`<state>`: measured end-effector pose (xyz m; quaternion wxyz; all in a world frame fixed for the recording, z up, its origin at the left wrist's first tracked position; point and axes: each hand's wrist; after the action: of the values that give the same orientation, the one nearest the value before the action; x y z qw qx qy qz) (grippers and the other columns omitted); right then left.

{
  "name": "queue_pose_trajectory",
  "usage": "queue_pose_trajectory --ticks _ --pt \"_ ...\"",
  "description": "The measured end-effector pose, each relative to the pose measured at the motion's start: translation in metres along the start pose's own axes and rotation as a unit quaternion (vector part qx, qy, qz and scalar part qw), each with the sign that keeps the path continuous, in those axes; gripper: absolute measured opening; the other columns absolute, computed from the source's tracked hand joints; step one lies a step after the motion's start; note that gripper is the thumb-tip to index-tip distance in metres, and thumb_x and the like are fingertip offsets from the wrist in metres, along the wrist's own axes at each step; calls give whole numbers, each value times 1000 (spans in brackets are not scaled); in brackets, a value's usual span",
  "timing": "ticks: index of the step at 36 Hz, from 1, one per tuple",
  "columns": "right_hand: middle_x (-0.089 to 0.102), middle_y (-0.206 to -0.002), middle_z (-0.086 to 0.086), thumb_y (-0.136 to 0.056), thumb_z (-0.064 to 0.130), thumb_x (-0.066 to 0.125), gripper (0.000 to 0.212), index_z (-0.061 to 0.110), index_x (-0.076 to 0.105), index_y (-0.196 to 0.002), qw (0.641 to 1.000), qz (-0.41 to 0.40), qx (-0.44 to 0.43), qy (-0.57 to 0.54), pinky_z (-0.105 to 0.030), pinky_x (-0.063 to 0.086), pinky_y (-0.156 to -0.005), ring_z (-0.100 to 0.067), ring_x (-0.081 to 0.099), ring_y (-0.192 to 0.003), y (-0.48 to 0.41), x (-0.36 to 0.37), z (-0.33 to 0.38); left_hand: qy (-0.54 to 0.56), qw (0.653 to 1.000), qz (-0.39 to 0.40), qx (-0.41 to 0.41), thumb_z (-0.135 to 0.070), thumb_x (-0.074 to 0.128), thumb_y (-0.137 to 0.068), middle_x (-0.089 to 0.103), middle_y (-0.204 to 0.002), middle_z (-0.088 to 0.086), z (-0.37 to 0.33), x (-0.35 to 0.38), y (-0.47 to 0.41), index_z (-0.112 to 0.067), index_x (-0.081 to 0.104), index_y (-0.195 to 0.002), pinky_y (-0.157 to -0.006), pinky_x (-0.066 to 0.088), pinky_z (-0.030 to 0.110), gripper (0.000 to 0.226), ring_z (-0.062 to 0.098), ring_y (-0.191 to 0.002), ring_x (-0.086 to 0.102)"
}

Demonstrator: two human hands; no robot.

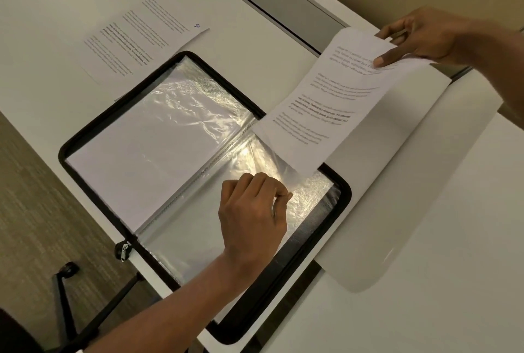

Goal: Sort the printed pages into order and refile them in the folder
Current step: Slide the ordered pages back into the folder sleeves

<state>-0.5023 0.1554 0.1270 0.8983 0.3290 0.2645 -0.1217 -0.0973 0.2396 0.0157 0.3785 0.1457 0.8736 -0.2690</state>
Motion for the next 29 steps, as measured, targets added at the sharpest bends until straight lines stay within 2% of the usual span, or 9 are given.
queue_pose_trajectory --ticks 3,8,13,17,22,24,26,27,29 --pt "80 -106 -8 -79 7 87 48 14 71 -124 999 4 7 -35 -24 63 -67 -15 78 -79 -3 11 -1 0 1000 -1 2 -21 91 -83 75 -87 -3 0 0 1 -16 75 -87 -77 55 41 17 16 -80 68" --pt "80 -101 -8 -81 -1 84 43 10 71 -120 998 23 2 -50 -21 62 -66 -16 78 -79 -5 23 -5 0 1000 1 2 -21 90 -84 75 -88 -4 1 1 0 -16 76 -88 -78 54 41 15 16 -80 68" --pt "80 -98 -3 -79 -2 85 34 19 73 -104 999 16 -16 -39 -20 60 -63 -13 77 -74 -7 26 -9 2 1000 -5 8 -19 92 -82 75 -87 -3 2 0 0 -16 76 -87 -78 55 41 17 16 -80 68" --pt "80 -104 -10 -77 0 88 40 15 73 -111 999 3 -28 -43 -25 64 -70 -19 78 -81 -13 22 -12 -4 1000 -9 9 -18 93 -81 76 -88 -2 4 0 1 -15 76 -88 -77 56 42 18 17 -80 70" --pt "77 -111 -16 -75 4 90 51 9 71 -121 999 -7 -40 -27 -41 63 -91 -33 75 -100 -19 20 -15 -5 1000 -6 9 -19 92 -81 76 -88 -2 4 1 1 -15 76 -88 -78 55 42 18 17 -81 69" --pt "78 -111 -16 -75 5 90 51 10 71 -121 999 -11 -45 -23 -37 65 -83 -33 75 -99 -17 22 -13 -8 1000 -5 9 -19 92 -82 75 -88 -3 4 1 1 -16 76 -88 -78 55 43 18 17 -80 69" --pt "78 -109 -14 -76 6 90 50 10 71 -122 998 -18 -51 -19 -26 63 -63 -30 75 -93 -14 23 -10 -11 1000 -5 10 -19 92 -82 75 -88 -2 4 1 0 -15 76 -88 -78 56 43 18 18 -80 69" --pt "78 -108 -14 -76 6 90 50 11 71 -122 998 -20 -54 -19 -22 60 -58 -29 75 -91 -13 24 -9 -13 1000 -5 11 -19 92 -81 76 -88 -2 4 1 0 -15 76 -88 -77 56 43 18 18 -80 69" --pt "78 -108 -14 -76 7 91 49 12 71 -121 998 -23 -57 -19 -22 59 -56 -29 74 -90 -12 25 -8 -16 1000 -5 11 -19 92 -81 76 -88 -1 3 1 -1 -15 76 -88 -77 56 43 18 18 -80 69"
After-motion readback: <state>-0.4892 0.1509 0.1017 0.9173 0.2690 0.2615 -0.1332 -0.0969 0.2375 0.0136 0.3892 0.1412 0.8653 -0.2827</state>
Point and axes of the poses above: each hand's wrist, its own y-axis away from the middle knuckle, its own x-axis out of the palm, z = x × y
